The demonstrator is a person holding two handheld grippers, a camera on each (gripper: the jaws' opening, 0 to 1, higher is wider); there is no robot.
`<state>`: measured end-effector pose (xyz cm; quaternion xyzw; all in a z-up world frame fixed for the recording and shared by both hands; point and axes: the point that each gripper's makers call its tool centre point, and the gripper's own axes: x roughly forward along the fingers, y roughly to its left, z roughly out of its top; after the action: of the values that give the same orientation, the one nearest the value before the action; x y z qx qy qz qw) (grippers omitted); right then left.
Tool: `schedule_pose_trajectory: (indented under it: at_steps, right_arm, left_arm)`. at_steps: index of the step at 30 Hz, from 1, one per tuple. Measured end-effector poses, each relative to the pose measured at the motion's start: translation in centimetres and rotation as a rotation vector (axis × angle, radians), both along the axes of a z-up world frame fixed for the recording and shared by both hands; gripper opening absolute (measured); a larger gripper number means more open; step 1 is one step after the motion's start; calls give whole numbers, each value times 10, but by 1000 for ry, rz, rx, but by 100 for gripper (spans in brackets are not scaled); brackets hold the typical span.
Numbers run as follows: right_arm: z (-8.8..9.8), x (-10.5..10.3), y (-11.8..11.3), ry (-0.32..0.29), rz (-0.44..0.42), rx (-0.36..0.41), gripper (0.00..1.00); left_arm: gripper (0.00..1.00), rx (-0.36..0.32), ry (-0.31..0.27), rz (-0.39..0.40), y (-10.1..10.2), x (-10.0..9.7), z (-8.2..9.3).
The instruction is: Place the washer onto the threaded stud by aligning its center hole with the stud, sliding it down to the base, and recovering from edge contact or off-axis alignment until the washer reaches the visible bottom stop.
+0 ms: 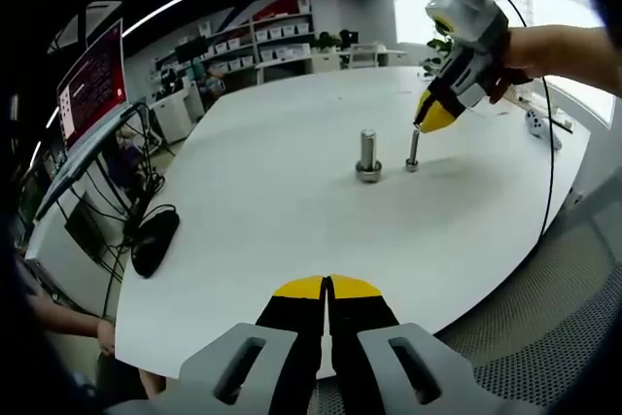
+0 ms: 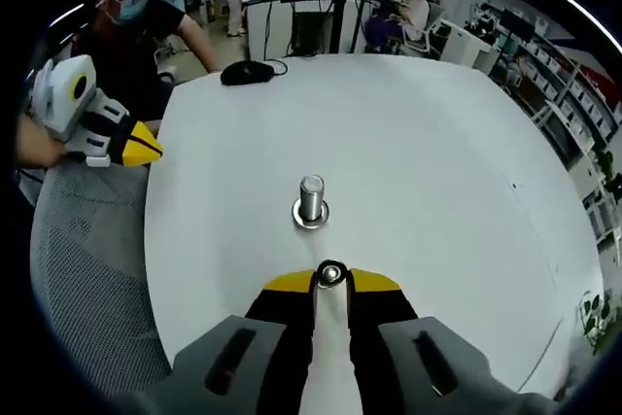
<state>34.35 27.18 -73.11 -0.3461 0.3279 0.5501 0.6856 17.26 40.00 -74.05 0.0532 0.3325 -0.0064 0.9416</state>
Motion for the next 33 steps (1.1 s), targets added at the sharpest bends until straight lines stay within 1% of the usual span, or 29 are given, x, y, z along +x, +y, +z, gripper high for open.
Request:
schedule_pose_trajectory:
  at_steps: [6, 8, 19, 25, 29, 33]
  right_arm:
    - [-1, 0, 0, 10, 9, -16, 14]
    - [-2, -2, 1, 23, 14, -20, 14]
    - [-8, -1, -2, 17, 35, -62, 14]
    - [-11, -1, 0, 19, 38, -74, 14]
    - [-10, 1, 2, 19, 33, -68, 14]
    - [-10, 1, 1, 16, 40, -79, 14]
  left_arm:
    - [0, 0, -2, -1, 0, 0, 0]
    - [0, 0, -2, 0, 0, 0, 0]
    - [0, -1, -4, 0, 0, 0, 1]
    - [0, 0, -5, 0, 0, 0, 1]
    - [0, 0, -3, -1, 0, 0, 1]
    - [0, 0, -4, -1, 0, 0, 0]
